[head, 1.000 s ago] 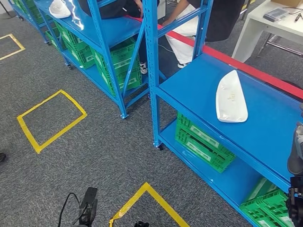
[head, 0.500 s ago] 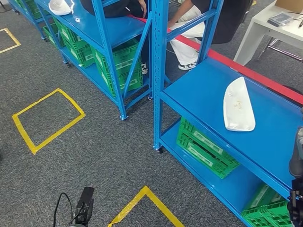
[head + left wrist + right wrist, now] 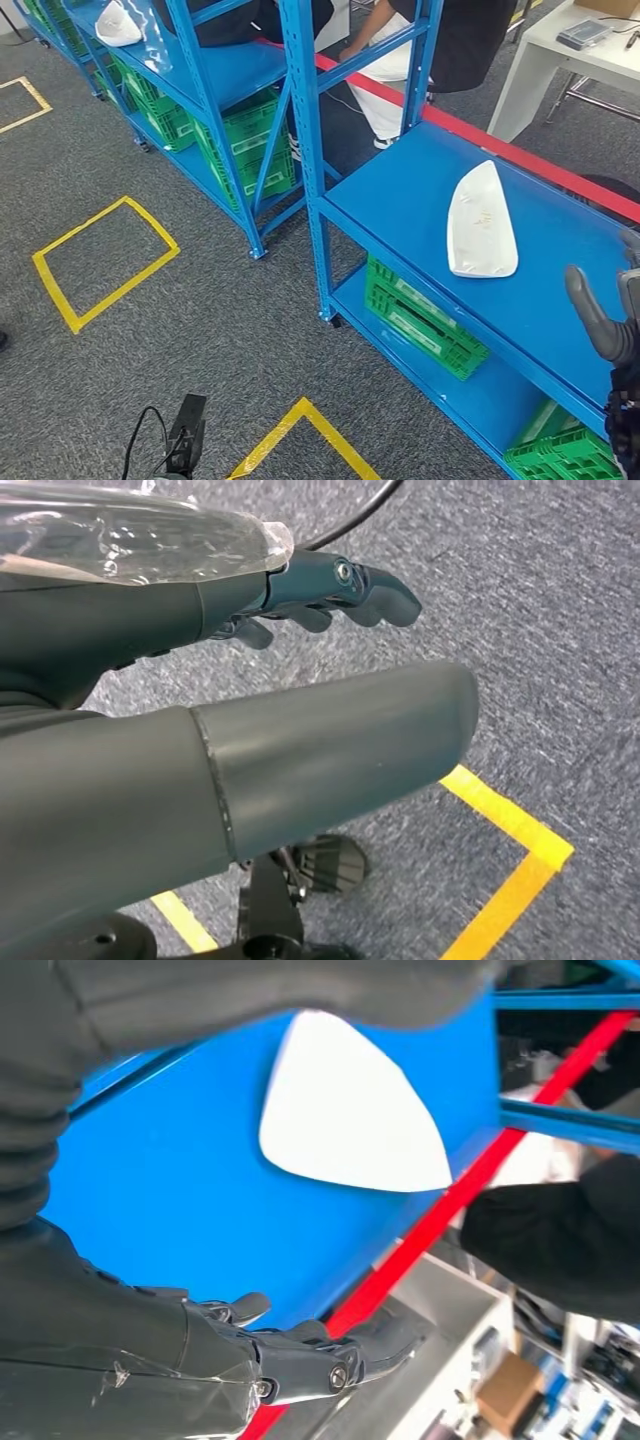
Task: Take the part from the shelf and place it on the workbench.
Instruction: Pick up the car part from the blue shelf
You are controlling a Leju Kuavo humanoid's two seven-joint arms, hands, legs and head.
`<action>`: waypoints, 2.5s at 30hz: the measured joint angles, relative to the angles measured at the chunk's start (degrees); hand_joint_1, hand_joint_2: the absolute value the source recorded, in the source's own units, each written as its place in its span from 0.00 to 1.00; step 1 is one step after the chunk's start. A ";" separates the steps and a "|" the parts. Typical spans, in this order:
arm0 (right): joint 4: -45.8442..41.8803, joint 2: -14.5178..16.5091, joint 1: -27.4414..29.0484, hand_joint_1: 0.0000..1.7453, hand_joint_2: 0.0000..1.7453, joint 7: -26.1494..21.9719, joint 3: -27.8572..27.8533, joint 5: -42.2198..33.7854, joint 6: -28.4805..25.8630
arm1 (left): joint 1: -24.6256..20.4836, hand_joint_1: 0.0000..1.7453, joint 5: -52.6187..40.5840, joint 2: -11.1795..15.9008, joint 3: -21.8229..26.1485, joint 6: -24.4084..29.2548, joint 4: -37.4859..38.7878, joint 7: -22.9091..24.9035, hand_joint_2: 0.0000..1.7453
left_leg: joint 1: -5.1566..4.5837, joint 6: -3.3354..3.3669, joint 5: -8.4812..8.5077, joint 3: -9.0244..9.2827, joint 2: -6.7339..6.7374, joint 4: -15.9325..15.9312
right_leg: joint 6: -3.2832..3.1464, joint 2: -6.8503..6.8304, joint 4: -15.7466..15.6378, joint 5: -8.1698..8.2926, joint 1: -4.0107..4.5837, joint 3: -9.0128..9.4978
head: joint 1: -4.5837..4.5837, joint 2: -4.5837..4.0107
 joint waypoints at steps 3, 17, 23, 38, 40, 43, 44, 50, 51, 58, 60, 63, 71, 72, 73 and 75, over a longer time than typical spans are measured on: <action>2.11 -0.63 -1.64 0.00 1.00 1.55 0.04 0.48 1.37 | -0.26 0.00 -0.15 0.01 -0.02 0.00 0.00 0.46 0.00 | 0.08 -0.31 0.15 0.06 0.00 -0.24 | -0.38 -0.01 0.00 -0.02 0.14 -0.02 | -0.01 0.00; 10.23 -1.45 -6.34 0.00 1.00 1.21 1.46 2.74 4.21 | -0.43 0.00 -0.03 -0.01 -0.02 0.04 0.00 0.57 0.00 | 0.22 -1.88 0.18 -0.16 -0.01 -0.13 | -0.72 -0.10 0.00 0.07 0.25 -0.01 | 0.03 0.00; 12.55 -1.45 -8.22 0.00 1.00 1.90 3.88 5.21 6.17 | -0.43 0.00 -0.16 -0.01 -0.02 0.05 0.00 0.35 0.00 | 0.21 -1.86 0.16 -0.23 -0.02 -0.01 | -0.68 -0.13 -0.02 0.10 0.24 0.00 | 0.03 0.00; 15.99 -1.40 -11.28 0.00 1.00 2.57 11.27 6.37 13.34 | -0.69 0.00 -0.31 0.01 -0.02 -0.10 0.00 0.39 0.00 | 0.22 -1.85 0.15 -0.25 -0.04 -0.01 | -0.68 -0.16 -0.02 0.10 0.25 -0.01 | 0.03 0.00; 16.17 -1.39 -11.68 0.00 1.00 2.58 12.22 6.36 14.03 | -0.69 0.00 -0.31 0.00 -0.02 -0.11 0.00 0.38 0.00 | 0.22 -1.85 0.15 -0.25 -0.04 -0.01 | -0.68 -0.16 -0.02 0.10 0.25 -0.01 | 0.03 0.00; 16.31 -1.33 -12.10 0.00 1.00 2.59 13.34 6.36 14.47 | -0.69 0.00 -0.31 -0.01 -0.02 -0.17 0.00 0.38 0.00 | 0.22 -1.85 0.15 -0.25 -0.05 -0.01 | -0.68 -0.16 -0.02 0.10 0.25 -0.01 | 0.03 -0.01; 16.37 -1.32 -12.22 0.00 1.00 2.60 13.65 6.36 14.52 | -0.69 0.00 -0.31 -0.01 -0.01 -0.20 0.00 0.38 0.00 | 0.22 -1.85 0.15 -0.25 -0.05 0.00 | -0.68 -0.17 -0.02 0.10 0.25 -0.01 | 0.03 -0.01; 16.63 -1.32 -12.92 0.00 1.00 3.21 15.45 6.36 15.67 | -0.70 0.00 -0.28 -0.01 0.00 -0.24 0.00 0.45 0.00 | 0.21 -1.85 0.15 -0.24 -0.04 0.00 | -0.68 -0.17 -0.02 0.11 0.25 -0.01 | 0.04 0.00; 16.68 -1.32 -13.01 0.00 1.00 3.44 15.70 6.35 15.99 | -0.69 0.00 -0.26 -0.01 0.00 -0.24 0.00 0.46 0.00 | 0.21 -1.85 0.15 -0.24 -0.05 0.01 | -0.68 -0.17 -0.02 0.11 0.25 -0.01 | 0.04 0.00; 17.68 -1.32 -13.94 0.00 1.00 5.23 17.28 5.79 18.45 | -0.67 0.00 -0.20 -0.01 0.00 -0.24 0.00 0.50 0.00 | 0.21 -1.85 0.15 -0.23 -0.04 0.02 | -0.69 -0.16 -0.02 0.11 0.25 -0.01 | 0.03 0.00; 18.19 -1.37 -14.10 0.00 1.00 6.11 17.61 6.01 18.63 | -0.68 0.00 -0.23 -0.01 0.00 -0.25 0.00 0.53 0.00 | 0.21 -1.85 0.15 -0.23 -0.04 0.02 | -0.69 -0.16 -0.02 0.11 0.25 -0.01 | 0.03 0.00; 19.13 -1.68 -14.22 0.00 1.00 8.01 17.99 6.90 18.61 | -0.69 0.00 -0.44 -0.01 0.00 -0.34 0.00 0.73 0.00 | 0.21 -1.85 0.15 -0.23 -0.04 0.04 | -0.69 -0.16 -0.02 0.11 0.25 -0.01 | 0.03 0.00; 22.29 -2.48 -14.18 0.00 1.00 12.08 18.29 12.09 19.61 | -0.74 0.00 -0.89 0.01 0.00 -0.48 0.00 1.23 0.00 | 0.21 -1.85 0.15 -0.24 -0.03 0.06 | -0.69 -0.15 -0.03 0.11 0.25 -0.01 | 0.03 0.00; 22.65 -2.51 -14.16 0.00 1.00 12.69 18.35 13.08 19.70 | -0.75 0.00 -0.95 0.02 0.00 -0.48 0.00 1.27 0.00 | 0.21 -1.85 0.15 -0.24 -0.03 0.06 | -0.69 -0.15 -0.03 0.11 0.25 -0.01 | 0.03 0.00; 23.00 -2.55 -14.15 0.00 1.00 13.35 18.41 14.14 19.75 | -0.77 0.00 -1.03 0.04 0.00 -0.48 0.00 1.30 0.00 | 0.21 -1.85 0.15 -0.24 -0.03 0.06 | -0.69 -0.15 -0.03 0.11 0.25 -0.01 | 0.03 0.00; 23.65 -2.66 -14.13 0.00 1.00 14.44 18.47 15.87 19.74 | -0.82 0.00 -1.14 0.07 0.00 -0.49 0.00 1.33 0.00 | 0.21 -1.85 0.15 -0.23 -0.03 0.07 | -0.69 -0.15 -0.03 0.12 0.25 -0.01 | 0.03 0.00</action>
